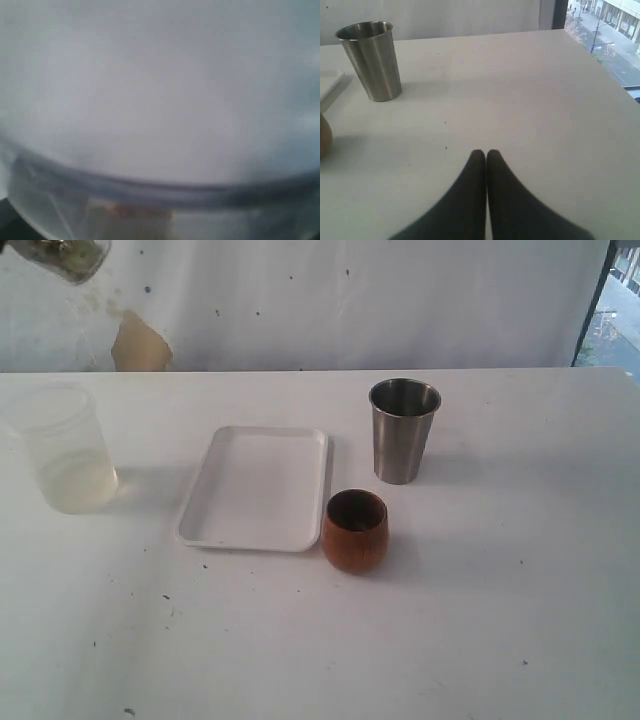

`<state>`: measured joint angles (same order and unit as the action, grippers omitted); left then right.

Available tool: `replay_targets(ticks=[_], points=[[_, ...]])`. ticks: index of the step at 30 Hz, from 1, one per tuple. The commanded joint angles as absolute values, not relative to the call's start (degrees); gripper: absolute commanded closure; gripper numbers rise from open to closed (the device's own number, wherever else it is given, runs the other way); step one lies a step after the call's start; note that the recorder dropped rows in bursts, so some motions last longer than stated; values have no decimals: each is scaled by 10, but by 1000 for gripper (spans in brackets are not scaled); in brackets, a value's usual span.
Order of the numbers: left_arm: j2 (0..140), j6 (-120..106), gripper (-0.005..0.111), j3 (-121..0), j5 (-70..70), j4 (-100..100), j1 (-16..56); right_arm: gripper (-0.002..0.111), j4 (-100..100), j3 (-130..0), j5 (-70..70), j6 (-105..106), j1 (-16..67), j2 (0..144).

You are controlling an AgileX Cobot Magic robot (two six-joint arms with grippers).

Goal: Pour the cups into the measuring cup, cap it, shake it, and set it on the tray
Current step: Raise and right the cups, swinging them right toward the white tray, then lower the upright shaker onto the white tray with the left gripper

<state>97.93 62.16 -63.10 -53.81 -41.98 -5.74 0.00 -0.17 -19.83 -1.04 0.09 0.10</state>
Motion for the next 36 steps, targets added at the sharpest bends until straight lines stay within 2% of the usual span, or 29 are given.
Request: replay_targets(ticks=[1,7,13,25,30,34,36], points=[[985,624,107,-636,-509,-494,-3,108,0,0,-196,-13,1,0],[1034,513,107,-636,-458,-517,108,108,0,0,-196,-13,1,0],[1087,424,107,-653,-315,-503,185,108,0,0,-196,-13,1,0],[1161,372,107,-655,-330,-473,195,108,0,0,-196,-13,1,0],[1189,372,106,-655,-385,-462,195,108,0,0,-196,-13,1,0],[1194,341,87,-655,-395,-433,195,108,0,0,-196,-13,1,0],[1194,328,66,-655,-394,-427,195,108,0,0,-196,-13,1,0]])
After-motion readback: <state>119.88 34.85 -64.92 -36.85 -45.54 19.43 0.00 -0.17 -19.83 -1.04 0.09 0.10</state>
